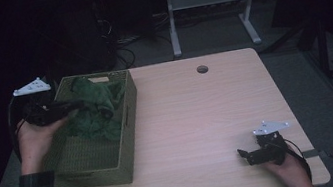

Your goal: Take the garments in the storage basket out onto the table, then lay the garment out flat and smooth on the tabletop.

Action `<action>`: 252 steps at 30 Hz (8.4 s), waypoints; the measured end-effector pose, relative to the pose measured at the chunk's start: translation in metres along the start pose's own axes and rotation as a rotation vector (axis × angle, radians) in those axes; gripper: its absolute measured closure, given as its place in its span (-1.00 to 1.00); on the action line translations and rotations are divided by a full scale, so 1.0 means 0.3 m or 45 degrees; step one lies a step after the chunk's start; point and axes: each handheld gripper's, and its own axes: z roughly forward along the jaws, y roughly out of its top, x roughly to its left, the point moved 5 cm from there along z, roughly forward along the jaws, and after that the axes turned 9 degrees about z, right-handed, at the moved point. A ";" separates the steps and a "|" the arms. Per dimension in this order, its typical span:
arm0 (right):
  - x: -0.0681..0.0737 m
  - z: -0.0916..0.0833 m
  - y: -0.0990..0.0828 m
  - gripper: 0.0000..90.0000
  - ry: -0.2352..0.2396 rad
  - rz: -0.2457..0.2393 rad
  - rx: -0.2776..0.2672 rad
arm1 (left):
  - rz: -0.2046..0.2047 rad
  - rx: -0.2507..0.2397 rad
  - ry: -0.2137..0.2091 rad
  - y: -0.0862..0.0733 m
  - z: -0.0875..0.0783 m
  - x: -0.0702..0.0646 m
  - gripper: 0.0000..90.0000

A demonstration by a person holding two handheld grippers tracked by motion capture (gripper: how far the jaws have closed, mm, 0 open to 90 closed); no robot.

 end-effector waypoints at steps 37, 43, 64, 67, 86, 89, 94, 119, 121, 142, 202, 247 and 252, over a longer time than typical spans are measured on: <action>0.000 0.000 0.000 -0.87 0.001 -0.002 -0.001 | 0.100 -0.158 -0.153 0.318 0.069 -0.188 0.92; 0.000 0.000 0.000 -0.87 0.001 -0.002 -0.002 | 0.134 -0.146 -0.211 0.339 0.142 -0.247 0.92; 0.000 -0.001 0.000 -0.87 -0.001 0.002 0.002 | 0.193 -0.103 -0.366 0.369 0.385 -0.472 0.93; 0.000 -0.001 0.000 -0.87 -0.001 0.002 0.002 | 0.192 -0.084 -0.389 0.353 0.426 -0.506 0.93; 0.000 0.000 0.000 -0.87 0.000 -0.001 -0.001 | 0.103 -0.046 -0.492 0.227 0.691 -0.701 0.93; 0.000 0.000 0.000 -0.87 -0.001 0.000 0.000 | 0.081 -0.032 -0.512 0.195 0.735 -0.731 0.92; 0.000 0.000 0.000 -0.87 -0.002 0.000 0.002 | 0.094 0.035 -0.520 0.125 0.795 -0.752 0.91; 0.014 -0.025 -0.008 -0.87 0.032 -0.028 0.031 | 0.112 0.065 -0.417 -0.087 0.708 -0.615 -0.09; 0.020 -0.029 -0.005 -0.80 0.049 -0.029 0.026 | 0.116 0.081 -0.407 -0.113 0.709 -0.615 -0.09; 0.059 -0.044 0.006 -0.11 0.189 -0.030 0.006 | 0.159 0.210 -0.388 -0.260 0.766 -0.640 -0.10; -0.010 -0.130 -0.055 0.78 0.047 0.010 0.084 | 0.151 0.334 -0.601 -0.354 0.594 -0.776 0.69; -0.016 -0.019 0.184 0.84 0.177 0.016 -0.070 | 0.178 0.081 -0.506 0.010 0.874 -0.645 0.87; -0.047 -0.036 0.238 0.87 0.158 0.026 -0.121 | 0.174 0.076 -0.491 0.009 0.832 -0.622 0.88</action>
